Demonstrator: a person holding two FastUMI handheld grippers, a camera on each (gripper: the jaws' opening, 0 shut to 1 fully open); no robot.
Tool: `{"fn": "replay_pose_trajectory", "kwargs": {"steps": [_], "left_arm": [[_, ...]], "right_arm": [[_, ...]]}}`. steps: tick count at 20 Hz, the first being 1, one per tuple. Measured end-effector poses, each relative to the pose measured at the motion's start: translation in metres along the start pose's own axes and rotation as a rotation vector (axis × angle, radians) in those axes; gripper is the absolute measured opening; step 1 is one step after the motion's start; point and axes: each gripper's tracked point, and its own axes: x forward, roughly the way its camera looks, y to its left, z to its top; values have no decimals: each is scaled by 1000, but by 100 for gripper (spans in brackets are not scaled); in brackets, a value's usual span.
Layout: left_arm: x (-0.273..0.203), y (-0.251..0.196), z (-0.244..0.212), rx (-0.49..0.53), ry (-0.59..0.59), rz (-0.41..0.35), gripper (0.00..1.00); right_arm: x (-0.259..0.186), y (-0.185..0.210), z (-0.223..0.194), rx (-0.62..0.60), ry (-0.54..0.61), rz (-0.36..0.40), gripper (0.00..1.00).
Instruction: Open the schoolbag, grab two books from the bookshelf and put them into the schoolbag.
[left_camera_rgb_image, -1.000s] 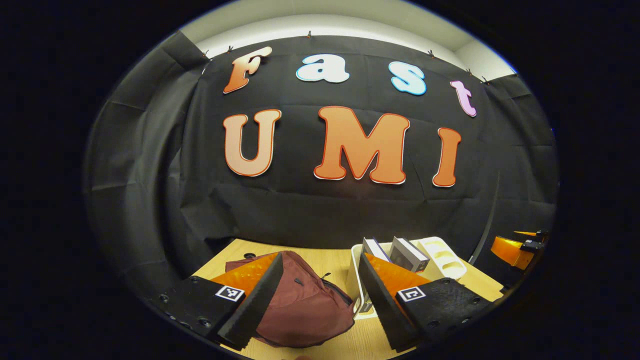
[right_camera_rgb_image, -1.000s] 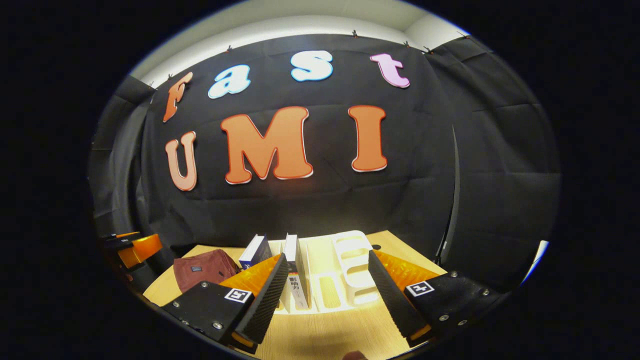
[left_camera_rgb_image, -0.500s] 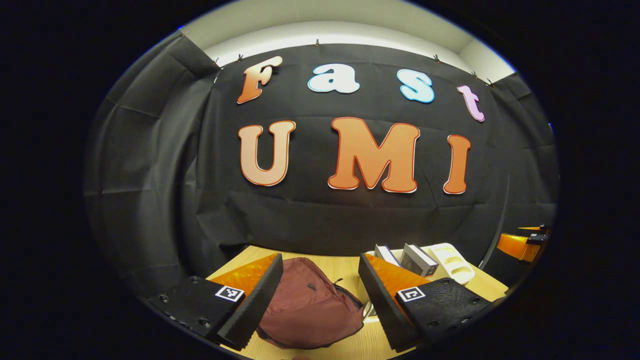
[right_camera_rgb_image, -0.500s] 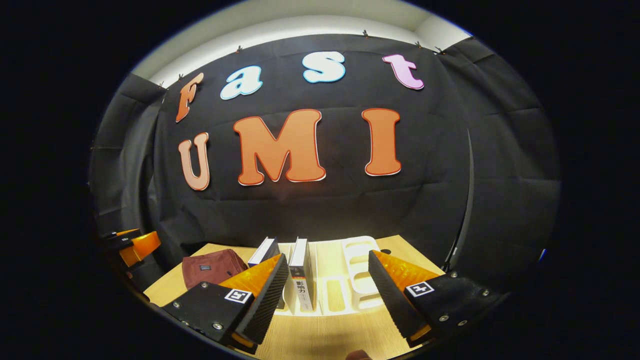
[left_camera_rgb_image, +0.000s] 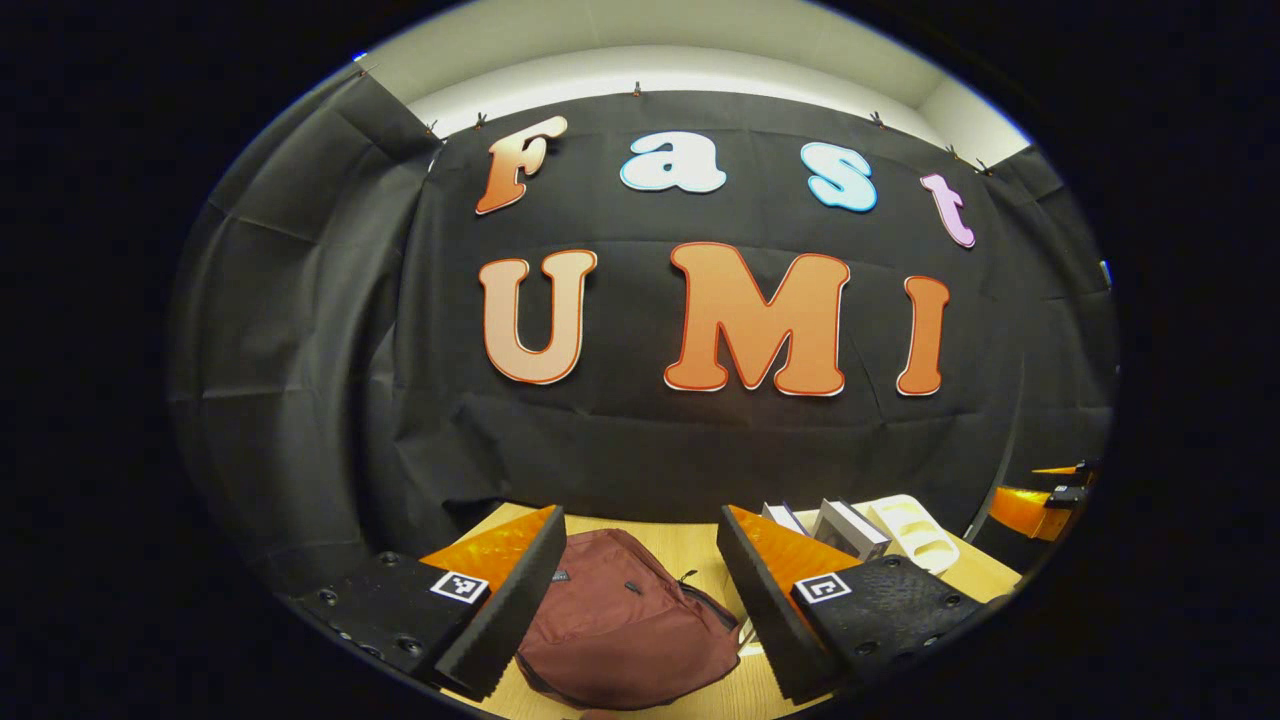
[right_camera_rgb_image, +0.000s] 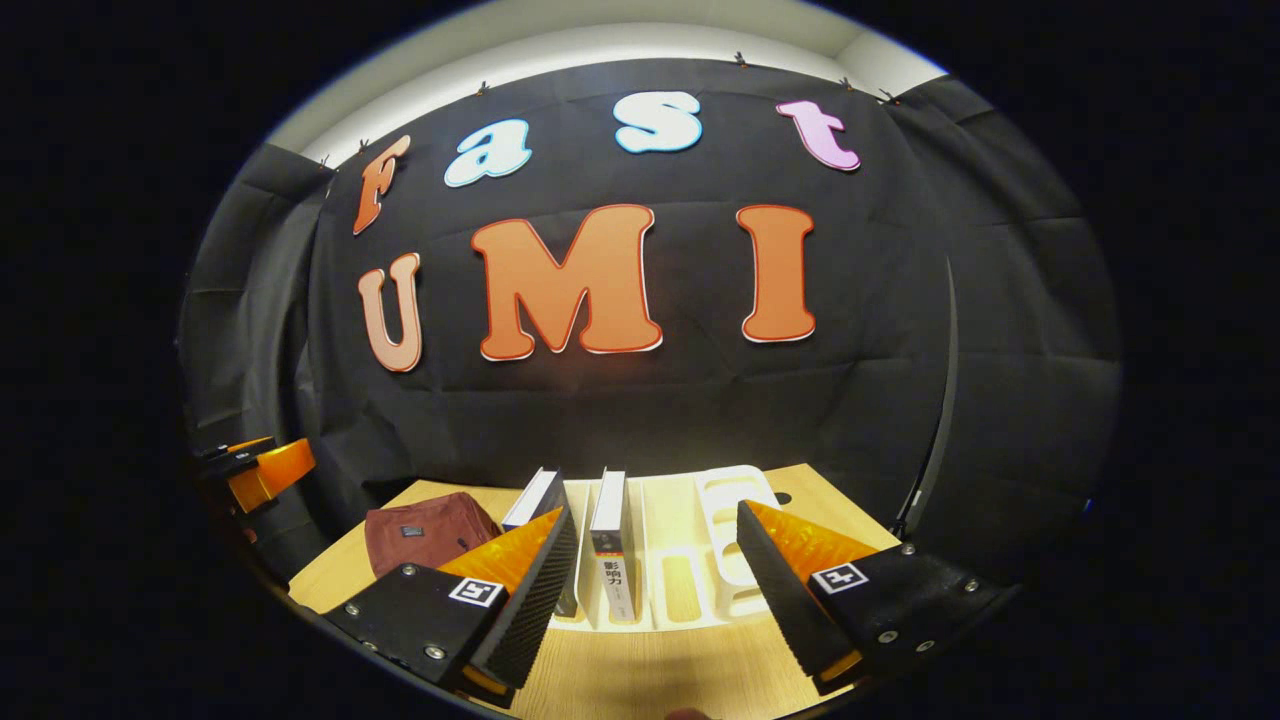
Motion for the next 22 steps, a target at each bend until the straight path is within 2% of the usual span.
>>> {"fn": "replay_pose_trajectory", "kwargs": {"steps": [6,10,13,17,22], "left_arm": [[-2,7,-6,3,17,32,95],[6,3,-18,-12,53,24,95],[6,1,-13,-9,38,21,95],[6,1,-10,24,30,15,95],[6,4,-33,86,77,12,95]], "right_arm": [[8,-3,-5,34,17,-3,96],[7,-11,-11,39,27,-27,96],[7,-15,-7,39,20,-36,96],[7,-18,-7,35,13,-48,96],[6,-20,-22,28,54,-56,96]]}}
